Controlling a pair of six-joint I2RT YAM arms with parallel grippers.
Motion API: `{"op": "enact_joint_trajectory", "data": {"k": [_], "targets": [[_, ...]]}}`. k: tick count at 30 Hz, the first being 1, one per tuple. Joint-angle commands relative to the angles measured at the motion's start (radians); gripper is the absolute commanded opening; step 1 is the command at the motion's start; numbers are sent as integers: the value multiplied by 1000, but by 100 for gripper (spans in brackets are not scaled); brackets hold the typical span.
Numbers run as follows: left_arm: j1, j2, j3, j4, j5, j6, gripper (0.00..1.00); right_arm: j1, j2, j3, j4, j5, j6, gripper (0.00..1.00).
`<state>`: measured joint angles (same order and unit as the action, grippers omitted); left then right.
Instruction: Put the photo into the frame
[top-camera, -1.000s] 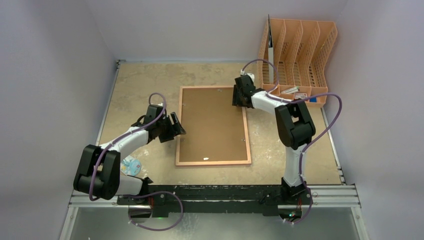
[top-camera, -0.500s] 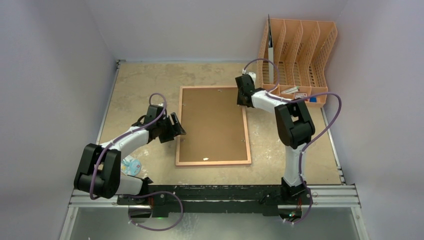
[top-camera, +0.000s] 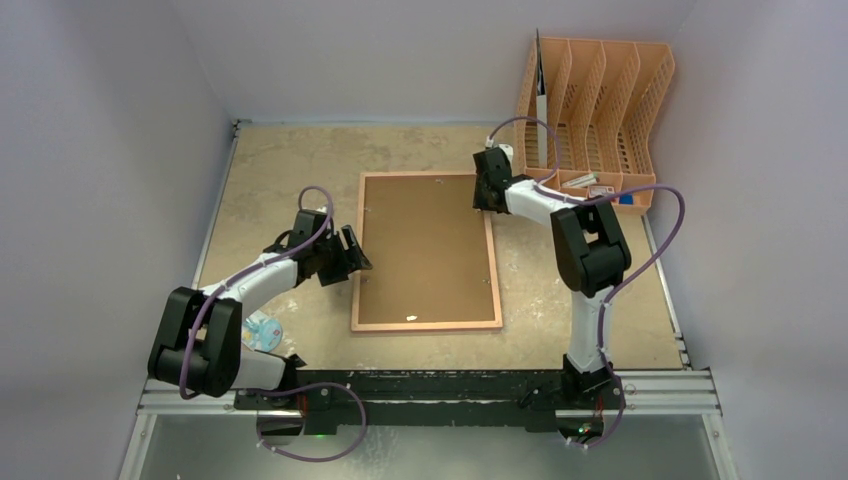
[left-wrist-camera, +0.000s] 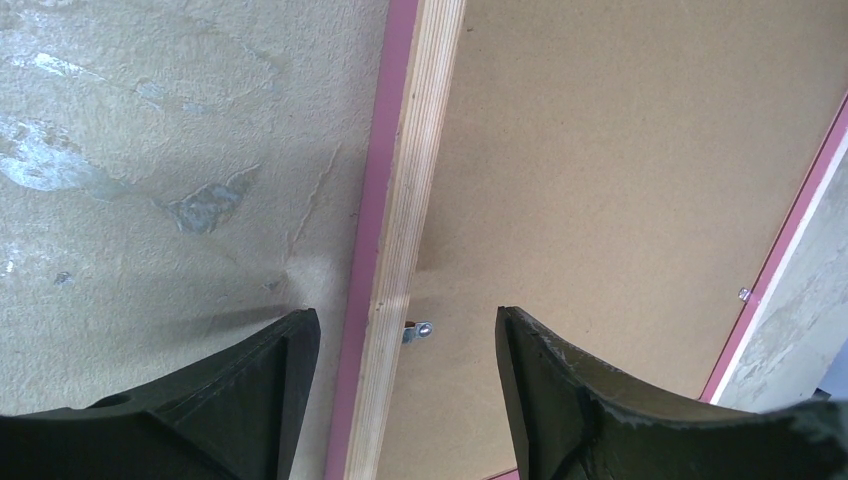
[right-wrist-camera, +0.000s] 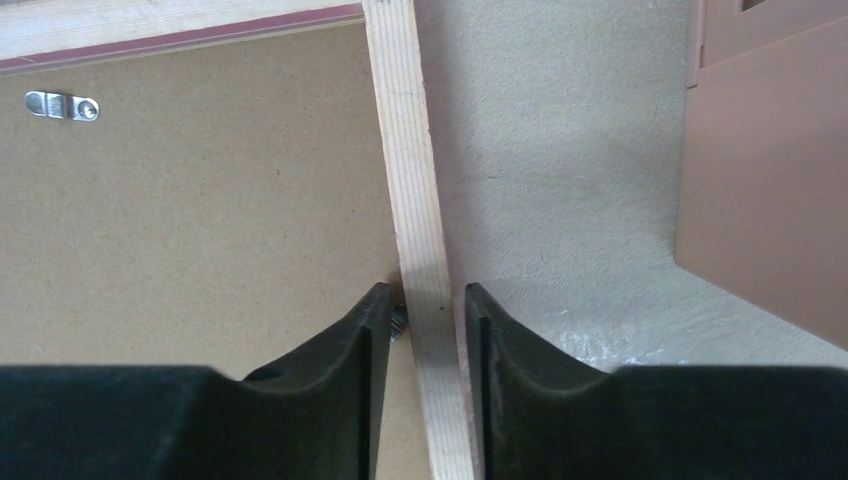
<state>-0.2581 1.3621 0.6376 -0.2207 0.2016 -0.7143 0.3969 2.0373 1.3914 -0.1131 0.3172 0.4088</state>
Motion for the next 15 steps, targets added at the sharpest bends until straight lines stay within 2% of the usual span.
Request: {"op": "enact_joint_trajectory", "data": {"k": [1,8,15], "targets": [[-6,-2,4,29,3,10,67,-10,14,46,-50,-64,55,39],[-6,-16,-17,27,1,1,67,-10,44,59,-111,-81,108,41],[-6,-39,-65,43,46,-19,67,-10,5,1,-125,-64,127,44]]}}
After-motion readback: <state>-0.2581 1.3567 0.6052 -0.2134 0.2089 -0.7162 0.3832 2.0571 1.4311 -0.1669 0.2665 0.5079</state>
